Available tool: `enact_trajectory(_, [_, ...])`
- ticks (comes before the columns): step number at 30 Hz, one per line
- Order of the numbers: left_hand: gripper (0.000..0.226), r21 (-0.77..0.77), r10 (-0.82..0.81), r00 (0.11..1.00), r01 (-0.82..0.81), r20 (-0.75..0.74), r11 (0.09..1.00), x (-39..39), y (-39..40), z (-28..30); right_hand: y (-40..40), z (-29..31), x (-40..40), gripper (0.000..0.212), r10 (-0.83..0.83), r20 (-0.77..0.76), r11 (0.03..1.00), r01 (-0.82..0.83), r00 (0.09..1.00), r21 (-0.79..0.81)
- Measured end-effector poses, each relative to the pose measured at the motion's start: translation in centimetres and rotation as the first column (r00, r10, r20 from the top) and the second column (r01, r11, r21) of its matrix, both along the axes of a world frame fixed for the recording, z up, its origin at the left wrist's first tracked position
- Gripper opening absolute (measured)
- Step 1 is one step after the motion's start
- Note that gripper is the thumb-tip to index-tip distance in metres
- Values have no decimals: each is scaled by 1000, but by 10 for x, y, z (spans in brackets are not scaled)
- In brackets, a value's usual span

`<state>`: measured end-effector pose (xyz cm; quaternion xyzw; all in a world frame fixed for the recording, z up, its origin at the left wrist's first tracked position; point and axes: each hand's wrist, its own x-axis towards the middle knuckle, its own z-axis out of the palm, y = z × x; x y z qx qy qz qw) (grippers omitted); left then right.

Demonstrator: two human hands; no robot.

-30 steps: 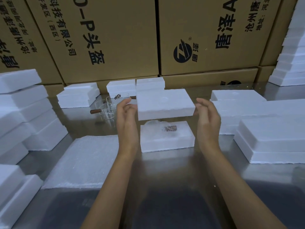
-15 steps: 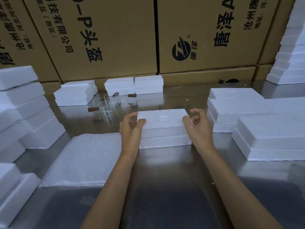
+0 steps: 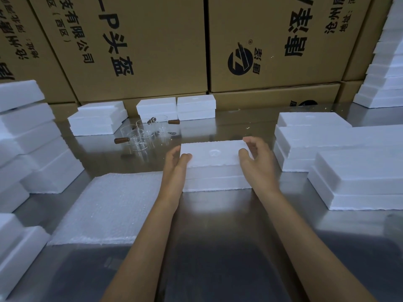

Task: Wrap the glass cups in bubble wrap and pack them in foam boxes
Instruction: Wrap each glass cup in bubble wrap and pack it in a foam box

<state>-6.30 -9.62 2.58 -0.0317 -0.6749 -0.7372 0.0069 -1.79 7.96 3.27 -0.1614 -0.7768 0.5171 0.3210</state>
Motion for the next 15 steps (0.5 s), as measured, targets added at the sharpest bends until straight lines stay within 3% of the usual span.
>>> enact_trajectory(2, [27, -33, -2, 1000, 3, 21, 999, -1, 0, 1, -3, 1, 4, 32, -78, -4, 978, 77, 997, 191])
enact_trajectory(4, [29, -45, -12, 999, 14, 43, 999, -1, -1, 1, -8, 1, 8, 29, -126, -79, 891, 148, 989, 430])
enact_trajectory(6, [29, -56, -16, 999, 18, 37, 998, -1, -1, 1, -14, 2, 11, 22, -75, -140, 805, 143, 987, 575])
enact_trajectory(11, [26, -31, -16, 1000, 16, -20, 999, 1, 1, 0, -40, 1, 15, 23, 178, -35, 732, -108, 983, 673])
enact_trajectory(15, [29, -32, -32, 999, 31, -8, 999, 2, 1, -1, -41, 0, 18, 45, 183, 124, 594, -210, 975, 777])
